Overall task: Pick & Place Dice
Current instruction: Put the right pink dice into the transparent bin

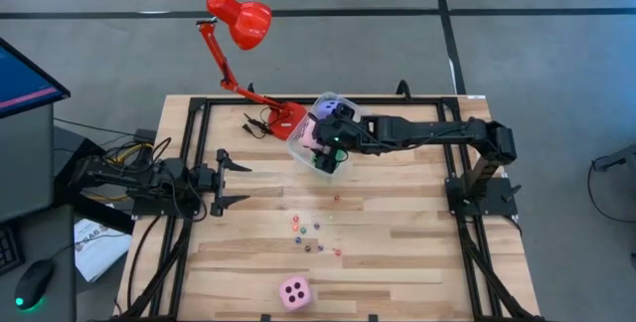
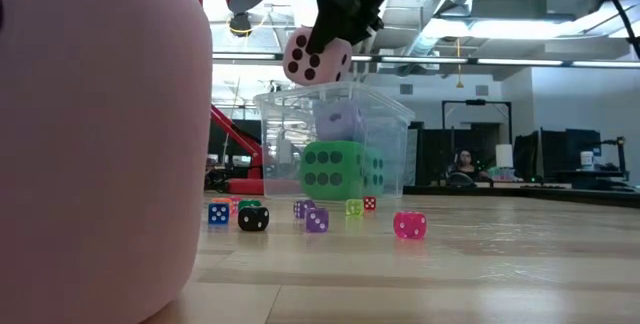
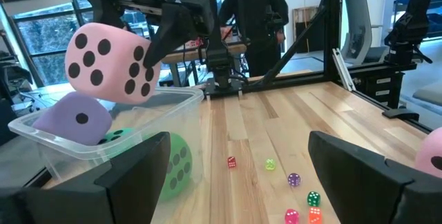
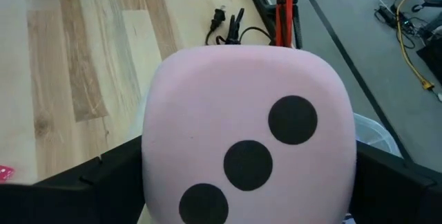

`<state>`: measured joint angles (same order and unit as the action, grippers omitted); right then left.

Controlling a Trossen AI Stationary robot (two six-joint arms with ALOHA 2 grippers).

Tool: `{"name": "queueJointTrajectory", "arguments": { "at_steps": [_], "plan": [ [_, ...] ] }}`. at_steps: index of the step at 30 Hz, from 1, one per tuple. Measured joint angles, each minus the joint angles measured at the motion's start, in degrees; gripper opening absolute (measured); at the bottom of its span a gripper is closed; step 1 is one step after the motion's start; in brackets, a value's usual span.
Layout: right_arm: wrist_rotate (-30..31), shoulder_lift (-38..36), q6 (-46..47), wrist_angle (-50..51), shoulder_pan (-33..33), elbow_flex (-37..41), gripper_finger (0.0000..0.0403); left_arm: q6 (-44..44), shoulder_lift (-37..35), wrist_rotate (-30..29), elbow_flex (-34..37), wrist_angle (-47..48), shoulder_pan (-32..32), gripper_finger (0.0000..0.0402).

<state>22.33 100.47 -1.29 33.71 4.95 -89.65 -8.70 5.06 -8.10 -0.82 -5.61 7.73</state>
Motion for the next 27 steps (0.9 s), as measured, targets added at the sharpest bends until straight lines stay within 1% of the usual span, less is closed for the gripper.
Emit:
{"name": "queueJointTrajectory", "arguments": {
  "at_steps": [9, 14, 17, 21, 24, 27],
  "plan": [
    [0.02, 0.0, -0.21, -0.78, 0.48, 0.0, 0.0383, -1.12, -0.03, 0.0, 0.0, -1.21, 0.0, 0.0333],
    [0.02, 0.0, -0.61, -0.8, 0.33, 0.0, 0.0383, 0.04, -0.02, 0.0, 0.0, -3.48, 0.01, 0.0333],
    [0.02, 0.0, -1.76, -0.85, 0.32, 0.0, 0.0383, 4.78, -0.02, 0.02, 0.0, -7.62, -0.01, 0.0333],
    [0.02, 0.0, -1.74, -0.85, 0.32, 0.0, 0.0383, 5.08, -0.02, 0.02, -0.02, -16.18, 0.01, 0.0333],
    [0.02, 0.0, -1.74, -0.86, 0.32, 0.0, 0.0383, 3.93, 0.03, 0.02, -0.02, -18.96, 0.01, 0.0333],
    [0.02, 0.0, -1.74, -1.02, 0.32, 0.0, 0.0383, 2.9, 1.57, -0.02, -0.02, -19.56, 0.0, 0.0333]
  ]
}}
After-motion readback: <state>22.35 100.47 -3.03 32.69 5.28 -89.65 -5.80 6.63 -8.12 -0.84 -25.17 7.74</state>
